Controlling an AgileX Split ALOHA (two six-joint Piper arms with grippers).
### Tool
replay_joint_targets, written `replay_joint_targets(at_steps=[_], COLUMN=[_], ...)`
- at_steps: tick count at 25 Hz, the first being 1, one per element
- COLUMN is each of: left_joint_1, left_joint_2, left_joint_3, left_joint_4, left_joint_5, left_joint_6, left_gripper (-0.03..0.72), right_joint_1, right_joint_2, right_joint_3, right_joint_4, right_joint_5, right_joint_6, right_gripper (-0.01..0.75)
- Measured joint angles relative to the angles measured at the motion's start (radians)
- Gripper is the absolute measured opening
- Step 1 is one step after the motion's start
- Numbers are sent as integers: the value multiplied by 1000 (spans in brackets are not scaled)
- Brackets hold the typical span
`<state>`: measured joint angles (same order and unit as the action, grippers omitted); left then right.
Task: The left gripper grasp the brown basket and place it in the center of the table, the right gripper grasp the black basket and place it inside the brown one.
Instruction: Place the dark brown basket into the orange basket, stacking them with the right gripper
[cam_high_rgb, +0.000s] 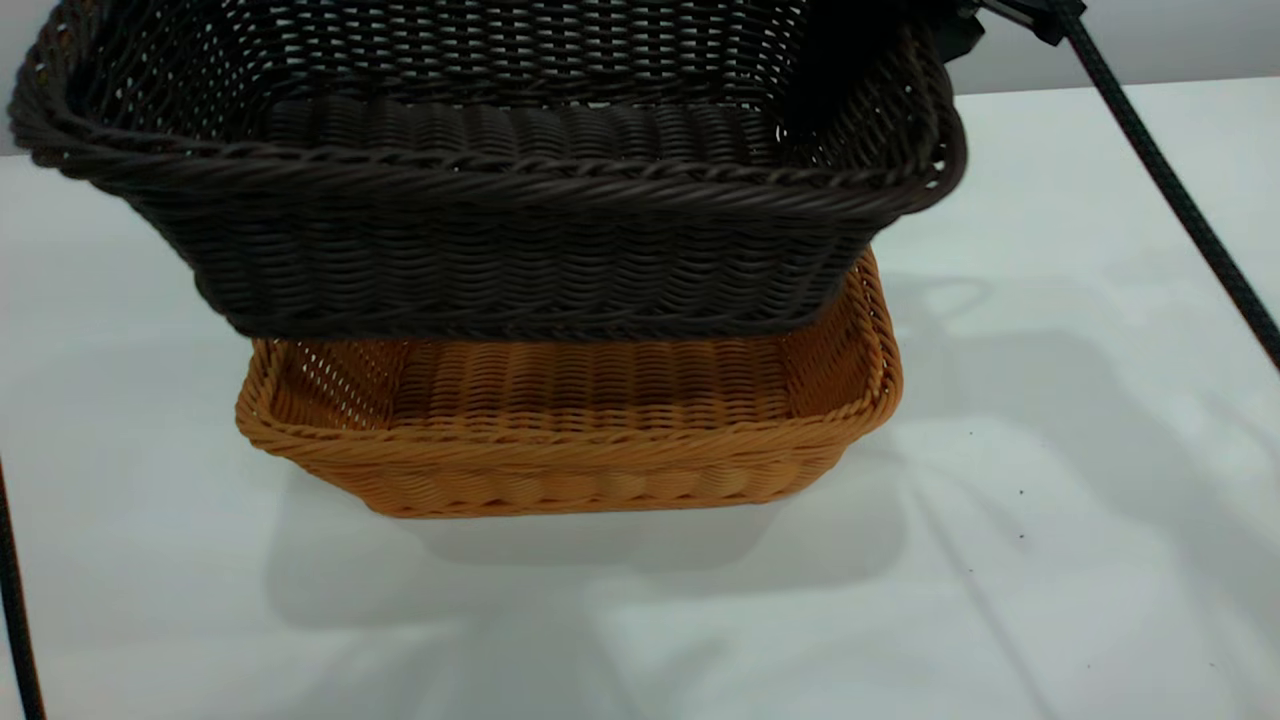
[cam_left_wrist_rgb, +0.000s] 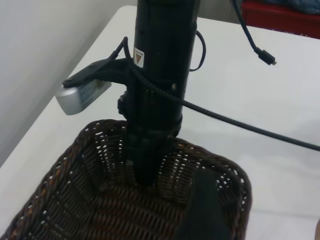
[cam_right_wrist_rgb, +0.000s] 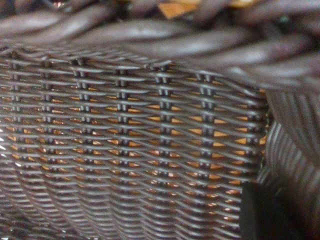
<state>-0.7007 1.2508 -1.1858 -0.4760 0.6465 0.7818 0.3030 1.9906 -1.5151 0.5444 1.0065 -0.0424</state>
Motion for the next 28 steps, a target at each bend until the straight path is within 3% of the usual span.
replay_joint_targets(at_steps=[28], left_joint_1=[0], left_joint_2=[0], left_joint_3=[0], left_joint_4=[-17], left_joint_5=[8], left_joint_6=[-2], left_gripper=[500], right_joint_1=[0], right_joint_2=[123], right_joint_3=[1], right_joint_4=[-1], right_joint_5=[-80], right_joint_6=[9], right_gripper=[120])
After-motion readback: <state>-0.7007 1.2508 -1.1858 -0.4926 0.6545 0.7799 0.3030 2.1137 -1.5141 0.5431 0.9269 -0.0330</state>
